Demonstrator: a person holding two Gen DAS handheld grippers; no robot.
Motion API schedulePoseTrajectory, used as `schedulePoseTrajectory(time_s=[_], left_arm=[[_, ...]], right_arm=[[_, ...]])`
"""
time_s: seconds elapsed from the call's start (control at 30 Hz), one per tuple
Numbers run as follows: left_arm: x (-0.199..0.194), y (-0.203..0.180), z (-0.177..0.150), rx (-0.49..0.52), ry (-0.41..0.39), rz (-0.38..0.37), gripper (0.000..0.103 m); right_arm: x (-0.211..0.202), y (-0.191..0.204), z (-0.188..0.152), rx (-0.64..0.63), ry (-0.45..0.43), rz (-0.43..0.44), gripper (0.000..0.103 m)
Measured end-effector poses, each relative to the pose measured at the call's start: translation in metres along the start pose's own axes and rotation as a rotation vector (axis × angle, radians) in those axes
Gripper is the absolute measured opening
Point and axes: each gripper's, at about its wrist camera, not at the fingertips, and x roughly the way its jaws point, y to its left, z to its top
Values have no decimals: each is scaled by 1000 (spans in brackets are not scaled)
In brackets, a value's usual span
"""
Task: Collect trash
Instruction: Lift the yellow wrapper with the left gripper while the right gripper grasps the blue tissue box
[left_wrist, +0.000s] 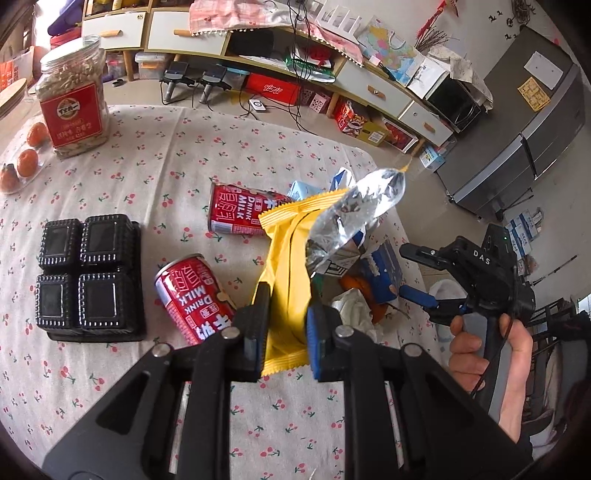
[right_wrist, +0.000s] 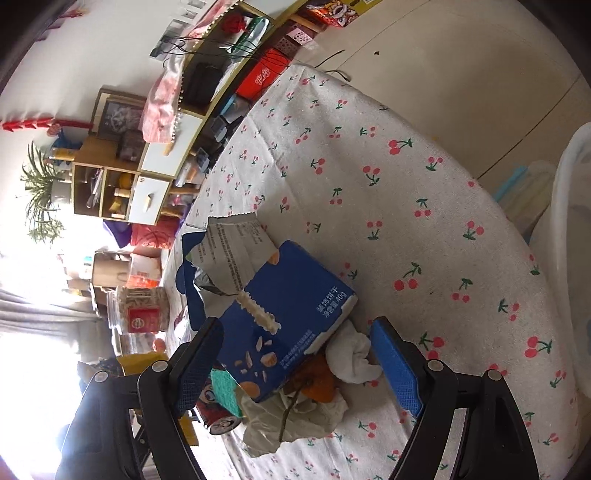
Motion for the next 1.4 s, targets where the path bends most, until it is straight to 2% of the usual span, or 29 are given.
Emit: schedulePoseTrajectory(time_s=[0.2, 0.3, 0.37, 0.4, 0.43, 0.47, 0.67, 0.97, 1.2, 1.33, 1.4], left_arm=[[4, 3, -2, -2, 5, -1, 20], [5, 6, -4, -6, 6, 2, 20], [3, 9, -3, -12, 4, 1, 20], [3, 9, -4, -14, 2, 1, 20], [2, 11, -3, -16, -1, 0, 20], [1, 12, -2, -18, -6, 0, 20], [-2, 16, -1, -22, -17, 1, 20], [-3, 16, 1, -17, -28, 10, 20], [-6, 2, -1, -18, -28, -43, 20], [-4, -30, -3, 21, -25, -98, 20], [0, -53, -6, 51, -16, -123, 20]], right_arm=[[19, 5, 7, -25, 6, -5, 84], [20, 12, 6, -64, -19, -30, 82], [18, 14, 5, -75, -23, -22, 57], [18, 12, 5, -69, -20, -16, 53], [16, 12, 5, -66, -20, -8, 43], [14, 12, 5, -67, -26, -10, 38], [2, 20, -1, -108, -54, 19, 31], [-39, 29, -11, -151, -127, 58, 29], [-98, 25, -16, -215, -250, -10, 29], [-145, 14, -18, -262, -355, -102, 29], [-169, 8, -17, -284, -418, -177, 29]])
